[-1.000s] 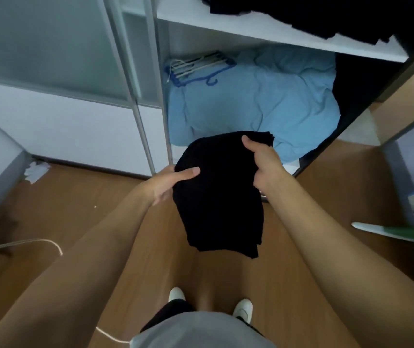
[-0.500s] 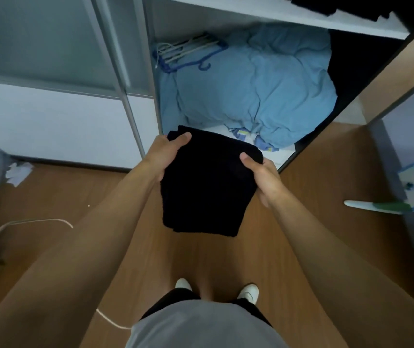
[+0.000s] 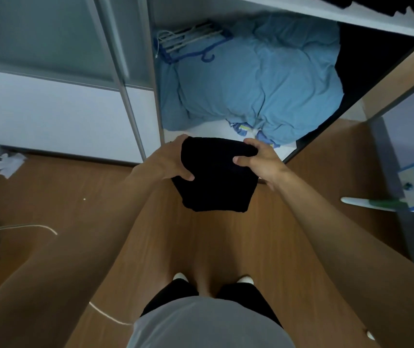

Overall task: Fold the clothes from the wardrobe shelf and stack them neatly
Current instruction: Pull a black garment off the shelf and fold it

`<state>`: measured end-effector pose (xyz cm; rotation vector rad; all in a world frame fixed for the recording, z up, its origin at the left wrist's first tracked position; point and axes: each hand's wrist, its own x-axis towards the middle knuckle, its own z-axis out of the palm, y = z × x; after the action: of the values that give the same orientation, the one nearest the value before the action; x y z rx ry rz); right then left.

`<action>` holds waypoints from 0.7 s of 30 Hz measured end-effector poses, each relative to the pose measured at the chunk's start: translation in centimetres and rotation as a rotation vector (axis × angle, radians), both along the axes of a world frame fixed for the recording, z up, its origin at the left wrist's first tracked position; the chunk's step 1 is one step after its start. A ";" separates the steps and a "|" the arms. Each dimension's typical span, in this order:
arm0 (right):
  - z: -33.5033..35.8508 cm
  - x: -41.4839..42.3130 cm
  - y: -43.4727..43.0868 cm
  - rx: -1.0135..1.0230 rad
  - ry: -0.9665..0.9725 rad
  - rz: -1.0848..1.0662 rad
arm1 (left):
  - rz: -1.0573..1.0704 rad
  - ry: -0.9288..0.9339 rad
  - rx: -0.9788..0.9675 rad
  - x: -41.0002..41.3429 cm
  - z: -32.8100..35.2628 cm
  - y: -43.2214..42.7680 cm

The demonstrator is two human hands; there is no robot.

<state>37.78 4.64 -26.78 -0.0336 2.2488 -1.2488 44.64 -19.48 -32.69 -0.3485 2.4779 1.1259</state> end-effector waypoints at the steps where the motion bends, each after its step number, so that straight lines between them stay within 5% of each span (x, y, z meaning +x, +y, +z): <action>1: 0.1 -0.2 0.4 0.065 0.009 0.089 | -0.016 0.014 -0.073 -0.4 -0.1 0.1; 6: -0.7 -1.0 2.3 0.431 0.052 0.467 | -0.111 0.003 -0.382 -2.9 1.5 2.0; 11: -0.8 -3.5 3.7 0.561 0.357 0.523 | -0.393 0.015 -0.654 -5.0 4.9 3.4; 16: 1.2 -6.6 4.0 0.520 0.618 0.617 | -0.367 -0.018 -0.287 -6.9 5.3 8.5; 21: 2.6 -10.1 7.1 0.132 0.687 0.123 | -0.097 0.167 -0.197 -10.2 7.4 9.8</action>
<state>27.71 11.76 -24.17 -0.6277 2.8418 -1.1290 34.49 -9.69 -25.30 -0.1936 2.7296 0.9076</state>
